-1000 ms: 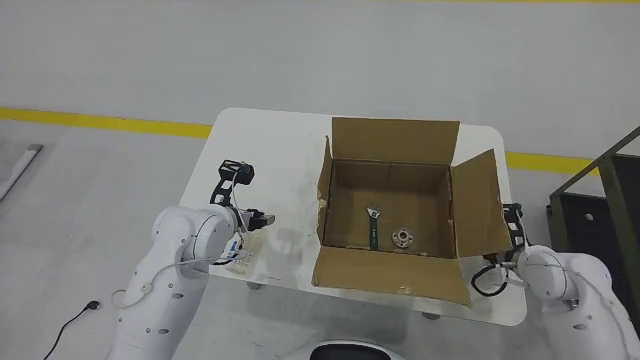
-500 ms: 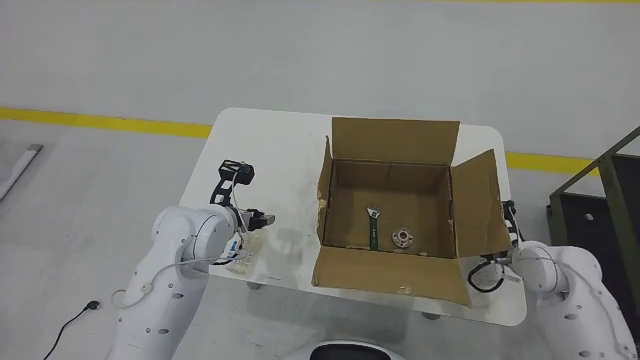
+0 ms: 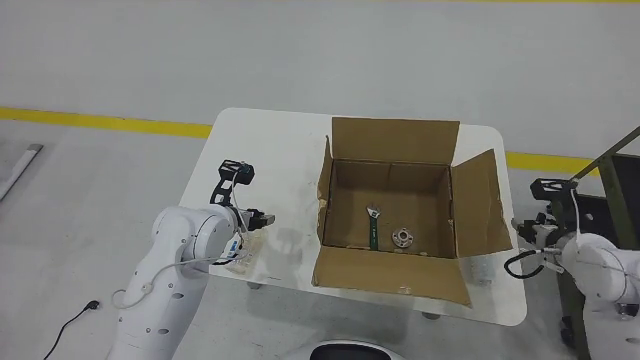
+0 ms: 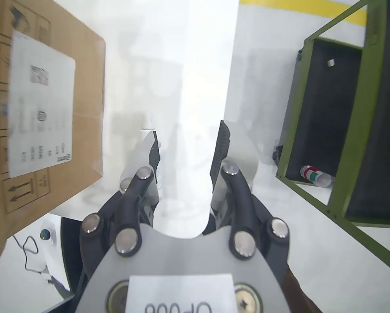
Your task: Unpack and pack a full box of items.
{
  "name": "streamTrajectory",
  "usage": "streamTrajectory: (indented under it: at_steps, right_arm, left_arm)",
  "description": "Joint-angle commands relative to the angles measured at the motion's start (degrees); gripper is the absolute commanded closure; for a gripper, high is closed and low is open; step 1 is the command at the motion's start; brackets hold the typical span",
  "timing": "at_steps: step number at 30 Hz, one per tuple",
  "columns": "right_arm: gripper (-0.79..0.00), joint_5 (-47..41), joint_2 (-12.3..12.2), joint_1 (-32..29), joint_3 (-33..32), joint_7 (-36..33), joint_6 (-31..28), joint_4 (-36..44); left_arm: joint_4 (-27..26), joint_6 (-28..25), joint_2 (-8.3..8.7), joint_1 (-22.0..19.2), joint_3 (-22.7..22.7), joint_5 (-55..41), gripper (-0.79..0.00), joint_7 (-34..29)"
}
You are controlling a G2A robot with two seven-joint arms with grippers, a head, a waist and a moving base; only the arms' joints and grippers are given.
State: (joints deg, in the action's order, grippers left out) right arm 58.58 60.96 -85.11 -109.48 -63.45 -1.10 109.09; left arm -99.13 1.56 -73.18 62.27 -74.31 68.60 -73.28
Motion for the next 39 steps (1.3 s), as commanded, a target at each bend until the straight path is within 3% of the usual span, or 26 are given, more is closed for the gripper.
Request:
streamTrajectory:
  at_steps: [1,4,12,16,20,25,32,34,39]
  right_arm:
    - [-0.320,-2.0,0.0,-1.7,-3.1,1.2,-0.2,4.7]
    - [0.000,-5.0,0.0,-4.0,-6.2,2.4,-1.3,12.2]
    - [0.000,-10.6,-0.1,-6.6,-6.1,3.7,-6.4,25.6]
    - [0.000,-9.2,-0.5,-3.8,-0.2,4.1,-8.8,25.6]
    - [0.000,-3.5,-0.7,0.0,9.6,2.1,-7.7,25.6]
    - [0.000,2.8,-0.5,8.7,24.1,-3.5,-5.1,17.7]
    - [0.000,8.8,1.8,23.4,40.3,-8.0,5.3,1.2]
    - [0.000,8.4,2.6,26.5,43.5,-8.3,8.0,-3.2]
    - [0.000,8.1,2.8,27.0,43.9,-8.2,8.3,-3.7]
  left_arm:
    - [0.0,0.0,0.00,0.0,0.0,0.0,-0.785,0.0]
    - [0.0,0.0,0.00,0.0,0.0,0.0,-0.785,0.0]
    - [0.0,0.0,0.00,0.0,0.0,0.0,-0.785,0.0]
    - [0.0,0.0,0.00,0.0,0.0,0.0,-0.785,0.0]
    - [0.0,0.0,0.00,0.0,0.0,0.0,-0.785,0.0]
    - [0.0,0.0,0.00,0.0,0.0,0.0,-0.785,0.0]
    - [0.0,0.0,0.00,0.0,0.0,0.0,-0.785,0.0]
    - [0.0,0.0,0.00,0.0,0.0,0.0,-0.785,0.0]
    - [0.0,0.0,0.00,0.0,0.0,0.0,-0.785,0.0]
